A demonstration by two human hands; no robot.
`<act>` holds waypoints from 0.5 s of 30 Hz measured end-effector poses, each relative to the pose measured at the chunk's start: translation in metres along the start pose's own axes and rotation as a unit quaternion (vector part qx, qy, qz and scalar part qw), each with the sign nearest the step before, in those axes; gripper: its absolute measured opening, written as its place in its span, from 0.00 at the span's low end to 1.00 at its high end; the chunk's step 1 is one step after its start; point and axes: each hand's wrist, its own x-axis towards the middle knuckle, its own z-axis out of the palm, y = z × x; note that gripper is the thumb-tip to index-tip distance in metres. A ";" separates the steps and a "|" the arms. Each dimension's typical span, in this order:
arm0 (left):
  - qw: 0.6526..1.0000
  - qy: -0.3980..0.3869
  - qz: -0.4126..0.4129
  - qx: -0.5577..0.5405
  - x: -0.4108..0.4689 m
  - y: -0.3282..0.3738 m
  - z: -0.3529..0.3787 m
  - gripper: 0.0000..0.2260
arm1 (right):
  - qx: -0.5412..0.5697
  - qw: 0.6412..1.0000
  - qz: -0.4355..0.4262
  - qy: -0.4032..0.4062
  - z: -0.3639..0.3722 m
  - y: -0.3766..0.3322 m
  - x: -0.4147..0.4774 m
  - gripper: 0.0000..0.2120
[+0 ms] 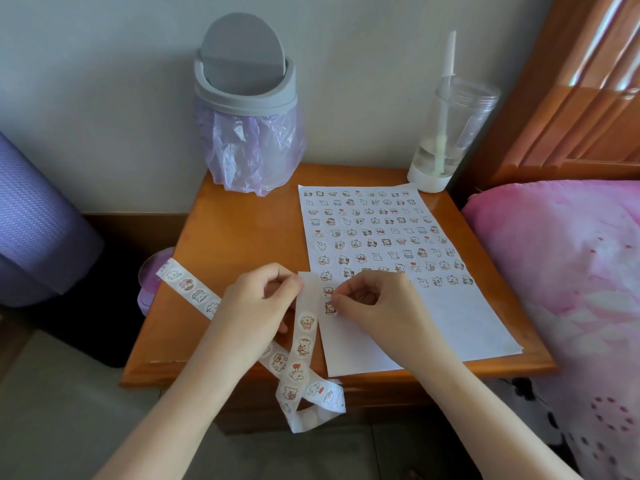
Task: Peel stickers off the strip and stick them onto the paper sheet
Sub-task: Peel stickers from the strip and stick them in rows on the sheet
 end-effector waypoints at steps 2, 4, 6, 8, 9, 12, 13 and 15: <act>1.000 0.002 0.003 0.000 0.000 0.000 0.000 0.09 | -0.008 1.000 -0.003 0.005 0.001 0.000 0.000 0.02; 1.000 0.005 0.007 -0.002 0.000 0.000 0.001 0.09 | -0.014 1.000 -0.008 0.006 0.002 0.000 0.000 0.02; 1.000 0.006 0.010 -0.002 -0.001 0.000 0.001 0.09 | -0.023 1.000 -0.014 0.006 0.002 -0.001 -0.001 0.02; 1.000 0.008 0.013 0.000 -0.001 0.000 0.001 0.09 | -0.026 0.999 -0.017 0.007 0.002 -0.002 -0.001 0.02; 1.000 0.010 0.014 0.000 -0.001 0.000 0.001 0.09 | -0.027 0.999 -0.018 0.008 0.002 -0.002 -0.001 0.02; 1.000 0.011 0.017 0.002 -0.001 0.000 0.002 0.09 | -0.030 0.999 -0.021 0.009 0.003 -0.003 -0.002 0.02; 1.000 0.011 0.017 0.002 -0.001 0.000 0.002 0.09 | -0.033 0.999 -0.020 0.010 0.003 -0.004 -0.002 0.02; 1.000 0.011 0.019 0.002 -0.001 0.000 0.002 0.09 | -0.044 0.999 -0.017 0.012 0.004 -0.004 -0.003 0.02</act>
